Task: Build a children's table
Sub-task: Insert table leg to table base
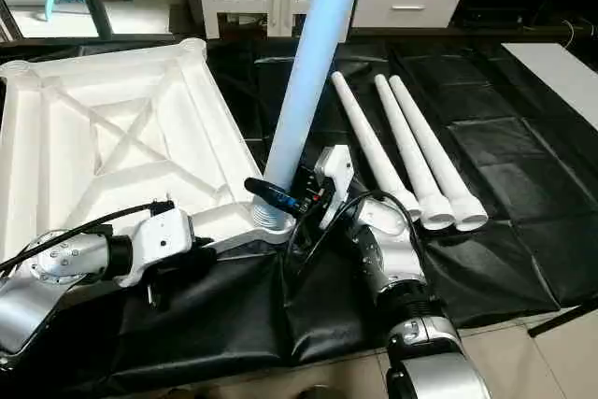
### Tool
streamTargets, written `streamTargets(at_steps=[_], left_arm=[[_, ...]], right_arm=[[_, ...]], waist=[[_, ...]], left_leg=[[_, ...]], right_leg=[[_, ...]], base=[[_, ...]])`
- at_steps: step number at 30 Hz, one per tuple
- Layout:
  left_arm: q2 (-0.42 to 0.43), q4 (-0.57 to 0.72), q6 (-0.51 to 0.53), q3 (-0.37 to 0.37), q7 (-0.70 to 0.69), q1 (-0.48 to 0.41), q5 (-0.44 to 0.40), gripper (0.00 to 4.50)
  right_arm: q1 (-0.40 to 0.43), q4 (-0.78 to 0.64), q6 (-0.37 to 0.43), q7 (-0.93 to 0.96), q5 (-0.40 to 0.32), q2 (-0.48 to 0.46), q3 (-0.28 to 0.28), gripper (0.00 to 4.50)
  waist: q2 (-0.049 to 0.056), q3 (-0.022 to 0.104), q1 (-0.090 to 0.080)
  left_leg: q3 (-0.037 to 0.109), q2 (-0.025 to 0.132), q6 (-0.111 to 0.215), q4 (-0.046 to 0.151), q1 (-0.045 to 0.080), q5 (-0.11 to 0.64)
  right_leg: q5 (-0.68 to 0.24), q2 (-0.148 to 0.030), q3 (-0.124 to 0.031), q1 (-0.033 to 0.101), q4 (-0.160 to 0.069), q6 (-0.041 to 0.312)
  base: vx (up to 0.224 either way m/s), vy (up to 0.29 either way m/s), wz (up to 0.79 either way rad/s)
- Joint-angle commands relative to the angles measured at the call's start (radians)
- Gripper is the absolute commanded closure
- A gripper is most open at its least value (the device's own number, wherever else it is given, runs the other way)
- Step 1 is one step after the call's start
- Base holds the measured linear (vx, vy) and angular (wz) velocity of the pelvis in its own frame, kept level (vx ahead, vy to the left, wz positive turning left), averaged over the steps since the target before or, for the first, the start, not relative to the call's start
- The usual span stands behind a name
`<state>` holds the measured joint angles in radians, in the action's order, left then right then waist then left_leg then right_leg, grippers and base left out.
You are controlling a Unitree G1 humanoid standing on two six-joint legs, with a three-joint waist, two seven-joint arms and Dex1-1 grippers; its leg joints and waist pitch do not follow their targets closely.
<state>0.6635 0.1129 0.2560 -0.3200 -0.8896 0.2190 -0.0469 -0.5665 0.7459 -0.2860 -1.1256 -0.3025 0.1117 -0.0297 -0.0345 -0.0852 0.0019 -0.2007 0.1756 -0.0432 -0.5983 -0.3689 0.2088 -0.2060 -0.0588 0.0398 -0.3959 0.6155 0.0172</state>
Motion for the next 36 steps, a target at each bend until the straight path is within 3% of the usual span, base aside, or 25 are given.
streamTargets(at_steps=[1,7,12,16,22,27,31,36], left_arm=[[0.026,-0.021,-0.001,-0.024,-0.017,-0.004,-0.047,4.5],[0.026,-0.025,-0.002,-0.023,-0.023,-0.001,-0.039,4.5],[0.027,-0.027,-0.004,-0.024,-0.028,0.001,-0.034,4.5],[0.024,-0.032,-0.008,-0.024,-0.032,0.005,-0.026,4.5],[0.024,-0.04,-0.013,-0.027,-0.04,0.012,-0.027,4.5],[0.025,-0.044,-0.014,-0.03,-0.045,0.014,-0.028,4.5],[0.024,-0.043,-0.013,-0.03,-0.045,0.012,-0.029,4.5],[0.023,-0.045,-0.01,-0.028,-0.041,0.012,-0.028,4.5]], right_arm=[[0.044,0.059,0.064,-0.009,0.055,0.04,-0.023,2.62],[0.044,0.068,0.1,-0.05,0.051,0.076,-0.032,2.62],[0.041,0.084,0.123,-0.064,0.045,0.083,-0.031,2.62],[0.043,0.104,0.147,-0.077,0.048,0.076,-0.04,2.62],[0.032,0.164,0.105,-0.088,0.103,0.079,-0.083,2.62],[0.017,0.209,0.054,-0.075,0.147,0.091,-0.104,2.62],[0.008,0.22,0.049,-0.054,0.139,0.084,-0.09,2.63],[-0.003,0.237,0.058,-0.02,0.106,0.071,-0.053,2.63]], waist=[[0.027,0.043,-0.002],[0.026,0.04,-0.002],[0.027,0.041,-0.001],[0.028,0.039,-0.001],[0.029,0.034,-0.001],[0.028,0.027,-0.003],[0.026,0.022,-0.004],[0.026,0.023,-0.004]], left_leg=[[0.033,0.072,-0.007,0.098,0.021,0.287],[0.034,0.072,-0.006,0.098,0.022,0.303],[0.033,0.072,0.001,0.098,0.02,0.264],[0.033,0.072,-0.002,0.1,0.02,0.279],[0.034,0.073,-0.01,0.102,0.023,0.31],[0.039,0.073,-0.03,0.106,0.028,0.393],[0.044,0.072,-0.04,0.108,0.034,0.456],[0.045,0.073,-0.038,0.111,0.033,0.448]], right_leg=[[-0.215,-0.082,-0.057,0.018,-0.079,0.251],[-0.243,-0.083,-0.058,0.017,-0.083,0.249],[-0.177,-0.081,-0.056,0.019,-0.077,0.261],[-0.194,-0.082,-0.056,0.02,-0.079,0.262],[-0.243,-0.084,-0.057,0.014,-0.085,0.253],[-0.349,-0.087,-0.058,0.008,-0.095,0.229],[-0.442,-0.088,-0.06,0.0,-0.104,0.2],[-0.426,-0.088,-0.062,0.001,-0.104,0.204]], base=[[0.0,0.0,0.0],[0.0,0.0,0.0],[0.0,0.0,0.0],[0.0,0.0,0.0],[0.0,0.0,0.0],[0.0,0.0,0.0],[0.0,0.0,0.0],[0.0,0.0,0.0]])
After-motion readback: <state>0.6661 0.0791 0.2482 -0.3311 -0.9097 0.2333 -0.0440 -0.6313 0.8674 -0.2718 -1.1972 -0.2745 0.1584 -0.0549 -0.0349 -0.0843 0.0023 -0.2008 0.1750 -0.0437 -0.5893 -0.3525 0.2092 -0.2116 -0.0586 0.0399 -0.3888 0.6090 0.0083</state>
